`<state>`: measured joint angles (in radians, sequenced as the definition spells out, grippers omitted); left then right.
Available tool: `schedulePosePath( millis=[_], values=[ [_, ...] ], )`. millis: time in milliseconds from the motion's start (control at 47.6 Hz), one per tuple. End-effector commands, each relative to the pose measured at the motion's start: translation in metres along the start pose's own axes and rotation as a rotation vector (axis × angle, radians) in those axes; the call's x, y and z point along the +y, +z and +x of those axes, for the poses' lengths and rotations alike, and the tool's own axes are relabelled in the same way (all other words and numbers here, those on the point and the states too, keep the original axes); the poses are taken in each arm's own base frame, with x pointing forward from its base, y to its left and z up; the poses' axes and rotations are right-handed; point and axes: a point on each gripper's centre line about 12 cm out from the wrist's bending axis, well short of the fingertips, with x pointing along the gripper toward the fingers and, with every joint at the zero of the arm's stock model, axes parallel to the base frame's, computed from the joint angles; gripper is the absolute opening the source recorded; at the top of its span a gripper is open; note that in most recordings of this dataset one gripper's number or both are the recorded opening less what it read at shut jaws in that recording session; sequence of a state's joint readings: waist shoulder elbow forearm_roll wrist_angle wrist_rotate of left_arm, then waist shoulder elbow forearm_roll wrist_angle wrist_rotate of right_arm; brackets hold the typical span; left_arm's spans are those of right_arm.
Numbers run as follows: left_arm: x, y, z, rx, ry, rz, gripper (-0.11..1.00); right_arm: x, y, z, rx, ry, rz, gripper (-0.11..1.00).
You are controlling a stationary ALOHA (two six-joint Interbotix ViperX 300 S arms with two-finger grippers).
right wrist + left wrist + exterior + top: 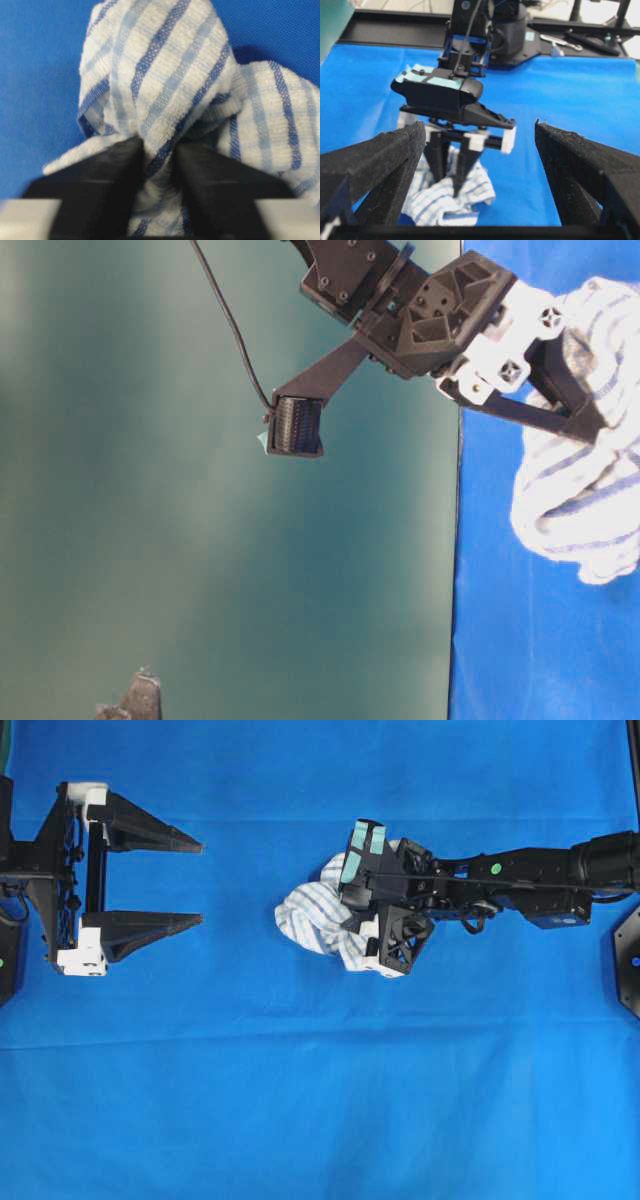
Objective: Hand over the towel.
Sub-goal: 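Lower the towel with the right gripper onto the table center, then open the right gripper and withdraw it to the right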
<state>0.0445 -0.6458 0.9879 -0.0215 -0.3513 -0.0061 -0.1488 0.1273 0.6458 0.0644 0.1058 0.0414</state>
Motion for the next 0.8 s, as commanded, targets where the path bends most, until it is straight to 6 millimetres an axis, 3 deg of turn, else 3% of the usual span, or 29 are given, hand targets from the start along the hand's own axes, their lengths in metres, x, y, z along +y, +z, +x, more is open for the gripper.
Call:
schedulePosePath(
  millis=[0, 105, 399, 609, 777],
  values=[
    [0.0, 0.009, 0.001, -0.032, 0.001, -0.003, 0.91, 0.002, 0.019, -0.016, -0.064, 0.008, 0.009, 0.54],
    [0.0, 0.01, 0.0, -0.034, 0.001, -0.003, 0.91, 0.004, 0.033, -0.043, -0.128, 0.015, 0.008, 0.72],
    [0.0, 0.01, 0.001, -0.035, 0.001, -0.002, 0.91, 0.008, 0.064, -0.144, -0.445, 0.039, -0.029, 0.71],
    [0.0, 0.009, 0.0, -0.034, 0.001, -0.002, 0.91, 0.008, 0.057, -0.197, -0.69, 0.053, -0.052, 0.71],
    [0.0, 0.009, 0.0, -0.034, 0.001, -0.002, 0.91, 0.009, 0.044, -0.223, -0.786, 0.064, -0.067, 0.71]
  ],
)
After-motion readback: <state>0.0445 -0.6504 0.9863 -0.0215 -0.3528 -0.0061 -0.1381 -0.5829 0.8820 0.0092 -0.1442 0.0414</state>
